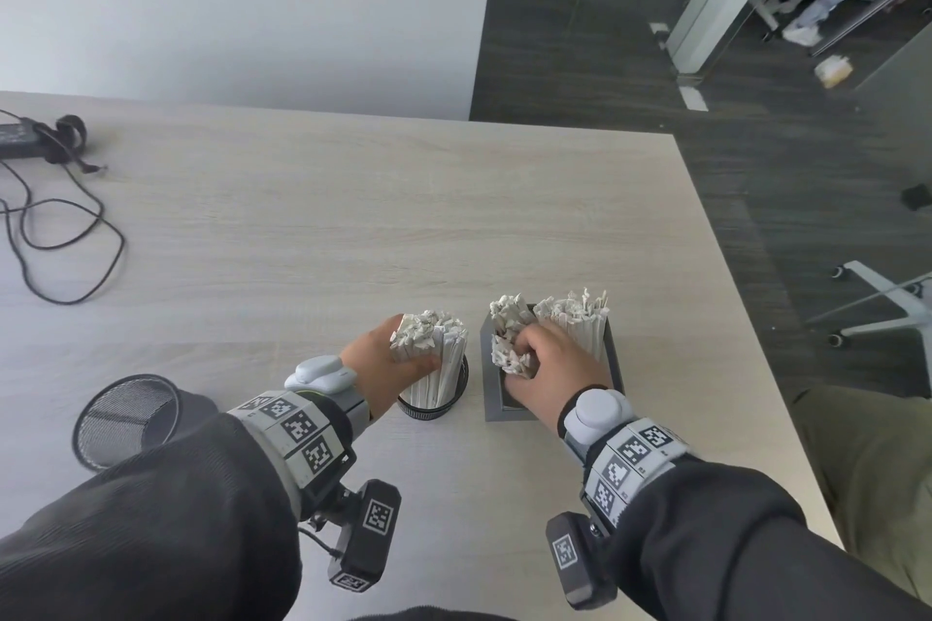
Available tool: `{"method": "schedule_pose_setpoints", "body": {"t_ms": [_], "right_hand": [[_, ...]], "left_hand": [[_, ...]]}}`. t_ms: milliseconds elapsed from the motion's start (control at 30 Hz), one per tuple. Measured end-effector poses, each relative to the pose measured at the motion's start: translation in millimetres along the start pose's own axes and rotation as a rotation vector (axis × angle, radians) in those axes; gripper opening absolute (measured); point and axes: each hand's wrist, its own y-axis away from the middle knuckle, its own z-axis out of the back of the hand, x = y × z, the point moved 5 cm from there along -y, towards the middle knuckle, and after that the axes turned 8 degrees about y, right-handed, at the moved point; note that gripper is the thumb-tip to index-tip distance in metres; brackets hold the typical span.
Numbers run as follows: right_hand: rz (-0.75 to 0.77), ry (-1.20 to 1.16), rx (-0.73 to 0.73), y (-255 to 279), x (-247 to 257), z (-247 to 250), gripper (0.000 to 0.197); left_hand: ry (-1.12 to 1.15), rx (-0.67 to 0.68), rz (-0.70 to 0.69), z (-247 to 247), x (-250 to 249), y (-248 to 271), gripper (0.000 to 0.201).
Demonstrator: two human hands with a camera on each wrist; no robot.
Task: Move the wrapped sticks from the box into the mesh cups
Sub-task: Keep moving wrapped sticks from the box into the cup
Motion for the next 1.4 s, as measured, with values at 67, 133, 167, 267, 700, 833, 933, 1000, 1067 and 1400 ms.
{"method": "schedule_pose_setpoints", "body": {"t_ms": [67, 133, 167, 267, 700, 833, 933, 1000, 1067, 1400], "right_hand": [[-0.008, 0.003, 0.038, 0, 0, -1, 0.026], [-0.016, -0.007, 0.066, -1, 0, -1, 0.033], [-0.015, -0.008, 0.079, -2, 1, -2, 0.037], [0.004, 0.028, 0.107, -5, 2, -3, 0.041], [-0.007, 0.062, 0.092, -1, 7, 3, 0.021], [-0.09, -0.093, -0.095, 10, -1, 17, 0.027], [-0.196, -0.355, -0.224, 21, -17, 35, 0.026], [-0.229, -0.523, -0.276, 25, -25, 45, 0.029], [-0.308, -0.715, -0.322, 25, -35, 52, 0.032], [-0.384, -1.219, -0.183, 11, -20, 64, 0.016]], "left_hand": [[0.009, 0.001, -0.002, 0, -2, 1, 0.049], [0.018, 0.005, 0.002, 0, -3, 2, 0.047], [0.02, 0.006, 0.0, 0, -3, 2, 0.044], [0.011, 0.002, -0.007, 0, -2, 0, 0.034], [-0.019, 0.011, 0.001, 1, 0, 0, 0.045], [-0.077, 0.03, 0.011, 1, 2, -2, 0.056], [-0.062, 0.025, 0.011, 2, -3, 0, 0.051], [-0.073, 0.027, 0.018, 2, -4, 1, 0.057], [-0.095, 0.027, 0.024, 2, -5, 3, 0.058], [-0.057, 0.04, -0.06, 10, -3, 17, 0.06]]}}
